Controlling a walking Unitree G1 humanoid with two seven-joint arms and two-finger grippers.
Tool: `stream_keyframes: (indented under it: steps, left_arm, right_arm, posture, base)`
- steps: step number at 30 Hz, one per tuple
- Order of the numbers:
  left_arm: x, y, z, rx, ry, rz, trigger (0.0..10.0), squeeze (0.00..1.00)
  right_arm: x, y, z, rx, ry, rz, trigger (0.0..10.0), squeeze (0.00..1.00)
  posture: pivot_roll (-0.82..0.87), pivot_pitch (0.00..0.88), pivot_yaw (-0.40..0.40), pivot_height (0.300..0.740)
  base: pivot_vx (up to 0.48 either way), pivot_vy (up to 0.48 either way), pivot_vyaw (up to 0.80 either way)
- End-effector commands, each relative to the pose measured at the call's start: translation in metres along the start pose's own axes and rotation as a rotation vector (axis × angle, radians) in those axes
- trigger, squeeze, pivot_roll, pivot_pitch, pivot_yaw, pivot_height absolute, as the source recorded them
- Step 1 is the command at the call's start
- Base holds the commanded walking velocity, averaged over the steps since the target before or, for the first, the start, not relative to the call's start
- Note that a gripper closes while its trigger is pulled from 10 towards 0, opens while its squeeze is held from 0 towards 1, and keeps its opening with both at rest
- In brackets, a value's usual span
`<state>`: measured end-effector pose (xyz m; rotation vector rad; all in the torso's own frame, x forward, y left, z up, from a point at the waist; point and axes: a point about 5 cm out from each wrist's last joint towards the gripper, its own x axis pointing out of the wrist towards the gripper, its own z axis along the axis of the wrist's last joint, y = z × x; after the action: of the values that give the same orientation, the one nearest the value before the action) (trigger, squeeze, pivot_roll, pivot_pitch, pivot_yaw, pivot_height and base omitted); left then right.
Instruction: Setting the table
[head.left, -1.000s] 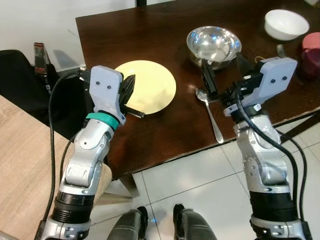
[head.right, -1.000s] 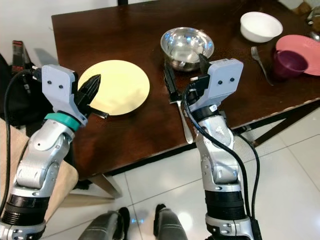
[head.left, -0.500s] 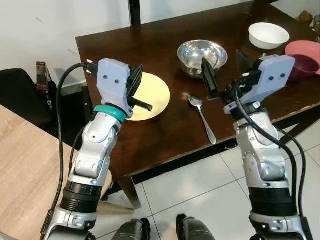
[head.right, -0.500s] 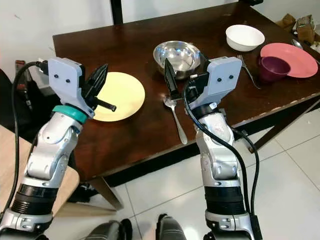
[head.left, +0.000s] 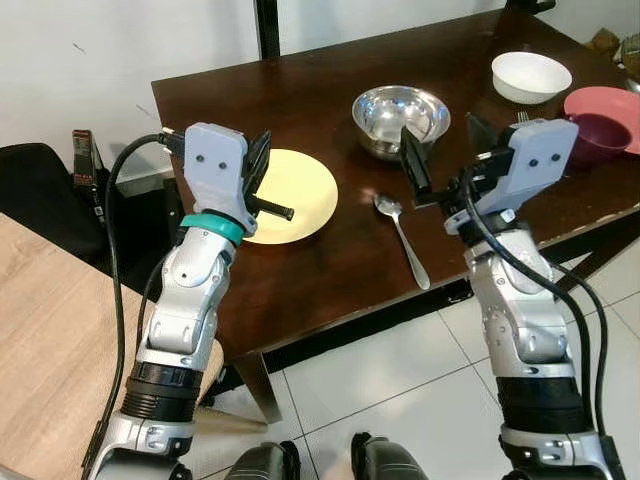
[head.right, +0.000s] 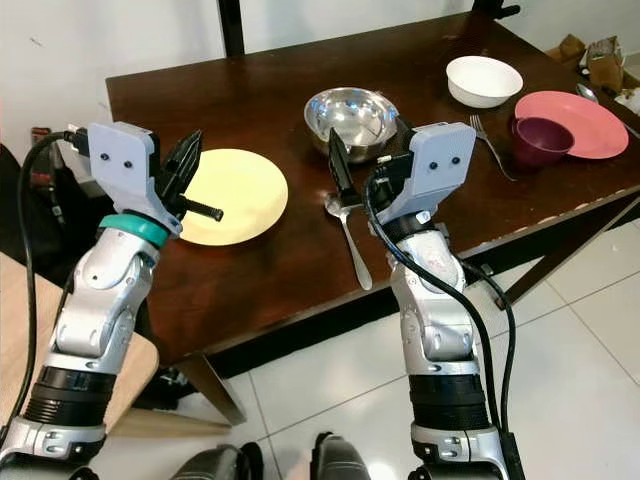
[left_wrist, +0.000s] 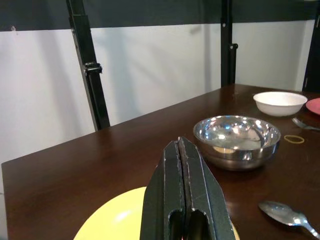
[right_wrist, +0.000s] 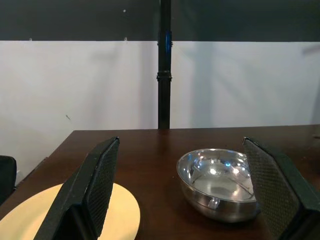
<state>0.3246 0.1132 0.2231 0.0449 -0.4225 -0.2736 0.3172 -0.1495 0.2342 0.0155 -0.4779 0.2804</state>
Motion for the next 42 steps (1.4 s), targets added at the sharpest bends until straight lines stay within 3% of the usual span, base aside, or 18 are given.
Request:
stream_keyframes:
  steps: [1,42]
  left_arm:
    - [-0.004,-0.0017,-0.0036,0.013,0.008,-0.001,10.0,0.0]
    - [-0.0021,-0.0006,0.0014,0.034,-0.016,-0.007,10.0,0.0]
  right_arm:
    - [0.001,0.001,-0.001,0.002,0.007,0.01,10.0,0.0]
    - [0.0032,0.0009,-0.0072,0.086,0.026,-0.034,10.0,0.0]
  posture:
    - [-0.11,0.047,0.038,0.74]
    - [-0.1,0.046,0.056,0.74]
  base:
    - [-0.3,0.0,0.0]
    - [-0.339,0.0,0.0]
